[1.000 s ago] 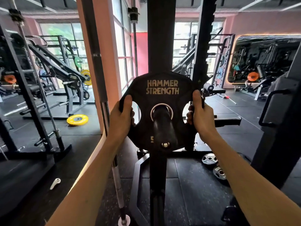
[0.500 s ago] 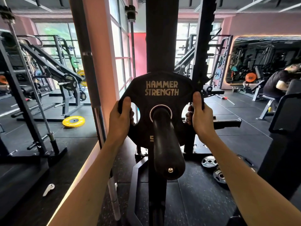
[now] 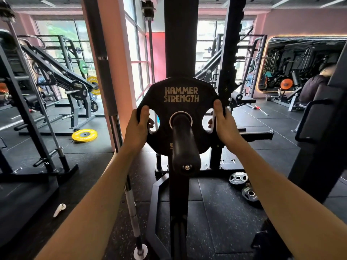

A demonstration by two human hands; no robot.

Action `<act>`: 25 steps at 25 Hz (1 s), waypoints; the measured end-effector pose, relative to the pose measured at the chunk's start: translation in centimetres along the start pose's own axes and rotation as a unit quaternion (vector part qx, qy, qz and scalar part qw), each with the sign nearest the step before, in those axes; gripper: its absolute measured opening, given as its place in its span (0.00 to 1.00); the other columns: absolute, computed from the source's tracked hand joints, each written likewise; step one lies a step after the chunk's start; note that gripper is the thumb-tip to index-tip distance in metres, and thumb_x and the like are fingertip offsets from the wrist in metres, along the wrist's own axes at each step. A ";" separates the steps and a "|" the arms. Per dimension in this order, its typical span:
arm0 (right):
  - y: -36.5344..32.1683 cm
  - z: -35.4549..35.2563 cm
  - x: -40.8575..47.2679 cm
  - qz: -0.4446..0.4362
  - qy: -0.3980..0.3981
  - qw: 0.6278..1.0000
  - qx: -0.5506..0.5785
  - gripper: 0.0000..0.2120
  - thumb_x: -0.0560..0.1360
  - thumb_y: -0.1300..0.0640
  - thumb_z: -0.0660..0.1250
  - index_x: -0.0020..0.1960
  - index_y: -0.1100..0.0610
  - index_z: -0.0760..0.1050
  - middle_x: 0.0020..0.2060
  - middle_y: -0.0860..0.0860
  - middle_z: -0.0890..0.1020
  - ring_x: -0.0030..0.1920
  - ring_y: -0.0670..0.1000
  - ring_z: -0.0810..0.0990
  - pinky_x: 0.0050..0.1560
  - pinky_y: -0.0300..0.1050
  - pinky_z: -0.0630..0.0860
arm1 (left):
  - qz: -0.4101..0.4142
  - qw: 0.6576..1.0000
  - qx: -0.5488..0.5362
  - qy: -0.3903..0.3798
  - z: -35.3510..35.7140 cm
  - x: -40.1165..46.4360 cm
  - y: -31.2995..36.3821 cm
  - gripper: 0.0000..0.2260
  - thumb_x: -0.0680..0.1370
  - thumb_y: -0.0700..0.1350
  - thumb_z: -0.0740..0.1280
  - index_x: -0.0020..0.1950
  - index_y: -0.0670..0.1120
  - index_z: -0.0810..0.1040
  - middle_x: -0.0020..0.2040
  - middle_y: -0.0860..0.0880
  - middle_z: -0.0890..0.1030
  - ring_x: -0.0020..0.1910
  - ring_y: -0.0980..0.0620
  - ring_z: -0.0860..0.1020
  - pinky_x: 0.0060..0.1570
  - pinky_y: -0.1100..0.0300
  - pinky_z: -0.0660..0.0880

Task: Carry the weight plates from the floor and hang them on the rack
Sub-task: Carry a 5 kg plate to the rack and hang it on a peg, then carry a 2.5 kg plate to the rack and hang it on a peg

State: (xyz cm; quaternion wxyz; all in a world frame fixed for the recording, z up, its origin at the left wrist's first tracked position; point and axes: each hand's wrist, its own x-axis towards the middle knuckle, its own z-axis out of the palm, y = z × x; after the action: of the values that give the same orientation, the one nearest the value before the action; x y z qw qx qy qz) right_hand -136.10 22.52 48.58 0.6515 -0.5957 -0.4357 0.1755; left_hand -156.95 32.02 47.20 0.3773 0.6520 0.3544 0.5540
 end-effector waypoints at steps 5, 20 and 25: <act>-0.5 -1.2 -3.8 -0.020 -0.024 0.998 -0.045 0.23 0.81 0.42 0.58 0.70 0.53 0.67 0.57 0.47 0.77 0.58 0.48 0.76 0.50 0.38 0.70 | 0.009 0.996 0.085 -0.010 -2.2 -3.6 2.0 0.18 0.84 0.50 0.58 0.74 0.48 0.69 0.67 0.50 0.76 0.62 0.52 0.76 0.54 0.69 0.69; 2.7 -9.7 -31.9 0.076 0.022 0.994 -0.071 0.12 0.81 0.43 0.58 0.52 0.48 0.76 0.51 0.53 0.82 0.52 0.50 0.81 0.53 0.52 0.78 | -0.071 0.995 -0.013 -0.063 -6.7 -30.3 2.3 0.04 0.82 0.48 0.62 0.52 0.55 0.77 0.53 0.50 0.83 0.53 0.54 0.81 0.58 0.56 0.76; 7.9 -15.4 -43.6 0.186 0.040 0.978 -0.090 0.14 0.80 0.42 0.56 0.52 0.49 0.76 0.49 0.44 0.81 0.52 0.46 0.81 0.50 0.45 0.79 | -0.184 0.970 0.002 -0.156 -4.2 -42.1 -0.9 0.05 0.82 0.52 0.62 0.51 0.57 0.77 0.52 0.53 0.83 0.53 0.55 0.82 0.54 0.56 0.77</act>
State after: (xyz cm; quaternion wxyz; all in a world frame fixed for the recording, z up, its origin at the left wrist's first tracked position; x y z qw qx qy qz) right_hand -146.22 -17.85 26.98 0.5677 -0.7292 -0.3051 0.2301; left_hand -166.86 -4.24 27.68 0.5224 0.6545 0.4063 0.3655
